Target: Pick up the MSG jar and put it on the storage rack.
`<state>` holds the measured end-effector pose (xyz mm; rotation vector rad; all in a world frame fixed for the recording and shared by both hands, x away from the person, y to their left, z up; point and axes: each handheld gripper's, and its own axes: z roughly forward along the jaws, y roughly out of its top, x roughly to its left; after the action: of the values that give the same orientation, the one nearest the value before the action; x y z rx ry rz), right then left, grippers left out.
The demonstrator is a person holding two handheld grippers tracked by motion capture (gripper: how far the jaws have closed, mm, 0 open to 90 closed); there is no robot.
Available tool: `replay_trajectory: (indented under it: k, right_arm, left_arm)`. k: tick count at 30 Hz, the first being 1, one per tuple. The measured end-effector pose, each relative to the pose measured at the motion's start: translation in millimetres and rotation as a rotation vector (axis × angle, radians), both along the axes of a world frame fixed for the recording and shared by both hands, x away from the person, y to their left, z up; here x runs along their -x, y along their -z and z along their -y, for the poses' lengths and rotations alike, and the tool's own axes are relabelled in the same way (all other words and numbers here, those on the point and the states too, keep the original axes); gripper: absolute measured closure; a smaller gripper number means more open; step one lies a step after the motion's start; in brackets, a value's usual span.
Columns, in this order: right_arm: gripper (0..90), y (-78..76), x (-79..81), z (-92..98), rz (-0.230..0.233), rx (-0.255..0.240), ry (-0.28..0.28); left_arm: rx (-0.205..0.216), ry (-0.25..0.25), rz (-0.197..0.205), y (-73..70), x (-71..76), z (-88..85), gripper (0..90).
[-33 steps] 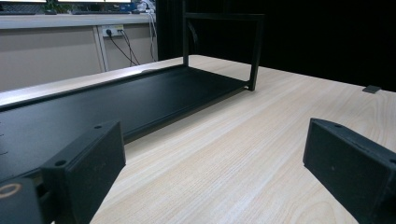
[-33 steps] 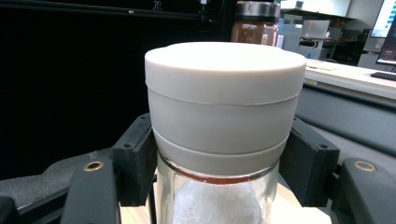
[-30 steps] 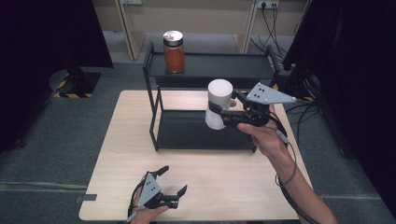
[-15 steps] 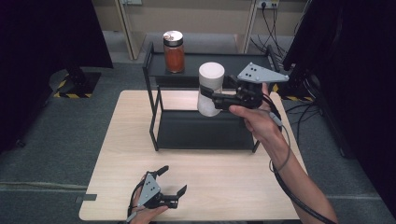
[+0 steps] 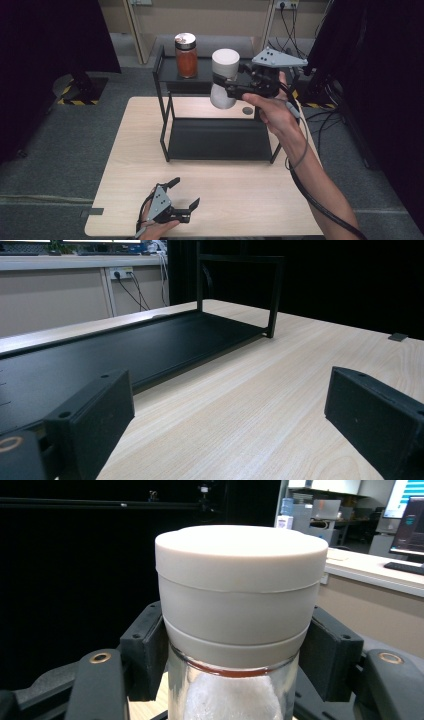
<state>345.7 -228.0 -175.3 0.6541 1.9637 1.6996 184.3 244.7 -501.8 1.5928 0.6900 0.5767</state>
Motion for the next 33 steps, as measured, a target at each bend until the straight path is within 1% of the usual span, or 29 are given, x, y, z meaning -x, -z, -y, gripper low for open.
replay_trajectory:
  k: [8,16,19,23,33]
  right_arm:
    - [35.2,-11.3,-10.1,-8.4,-0.005,0.003,0.037]
    - [35.2,-17.3,-22.9,-18.2,-0.012,0.004,0.087]
    - [35.2,-18.4,-27.6,-21.1,-0.014,-0.004,0.103]
    - [35.2,-21.4,-32.6,-26.8,-0.014,0.005,0.133]
    - [35.2,-20.8,-50.0,-39.5,-0.030,-0.002,0.209]
  left_arm:
    - [-0.001,0.003,0.001,-0.1,0.1,0.1,5.0]
    - [-0.002,0.007,0.001,0.1,0.2,0.4,5.0]
    - [-0.001,0.007,0.001,0.1,0.4,0.3,5.0]
    - [0.000,0.007,0.002,-0.1,0.6,0.4,5.0]
    - [-0.002,0.011,0.006,-0.5,1.3,0.5,5.0]
